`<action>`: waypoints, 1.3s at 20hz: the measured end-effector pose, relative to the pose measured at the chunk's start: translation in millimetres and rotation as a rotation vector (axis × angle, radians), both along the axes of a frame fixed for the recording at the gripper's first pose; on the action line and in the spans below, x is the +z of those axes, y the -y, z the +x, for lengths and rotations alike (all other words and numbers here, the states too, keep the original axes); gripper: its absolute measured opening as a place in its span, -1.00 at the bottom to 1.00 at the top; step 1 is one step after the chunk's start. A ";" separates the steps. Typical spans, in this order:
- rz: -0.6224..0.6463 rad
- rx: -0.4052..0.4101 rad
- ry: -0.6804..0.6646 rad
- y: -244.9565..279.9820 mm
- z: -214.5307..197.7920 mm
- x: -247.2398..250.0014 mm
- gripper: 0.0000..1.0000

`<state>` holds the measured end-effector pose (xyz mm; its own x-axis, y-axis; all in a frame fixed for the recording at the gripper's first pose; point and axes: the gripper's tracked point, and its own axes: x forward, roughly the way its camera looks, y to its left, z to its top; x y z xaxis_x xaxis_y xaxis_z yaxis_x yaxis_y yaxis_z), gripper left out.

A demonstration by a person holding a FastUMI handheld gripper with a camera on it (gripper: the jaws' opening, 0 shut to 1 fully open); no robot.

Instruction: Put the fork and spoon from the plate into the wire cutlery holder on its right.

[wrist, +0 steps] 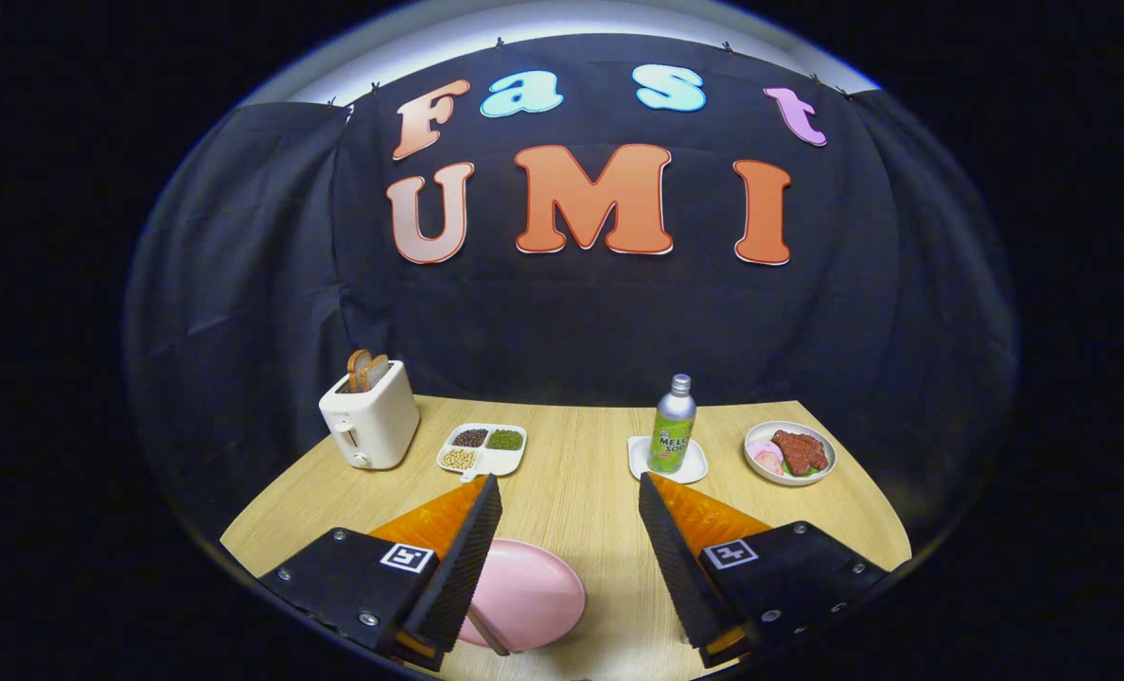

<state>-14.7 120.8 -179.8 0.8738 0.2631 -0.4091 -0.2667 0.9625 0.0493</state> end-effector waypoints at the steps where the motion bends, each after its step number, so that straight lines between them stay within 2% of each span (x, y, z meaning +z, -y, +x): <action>1: -0.003 0.006 0.006 -5.8 0.5 -1.4 0.78; 5: -0.050 0.048 -0.022 -27.2 -3.6 -23.5 0.79; 15: -0.128 0.178 -0.249 -68.1 -27.8 -107.6 0.79; 22: -0.244 0.338 -0.450 -80.2 -63.3 -163.8 0.79; 26: -0.299 0.424 -0.502 -89.7 -75.6 -176.7 0.79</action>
<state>-90.2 210.5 -356.5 0.4094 0.3515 -0.8419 -0.6345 0.7728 0.0141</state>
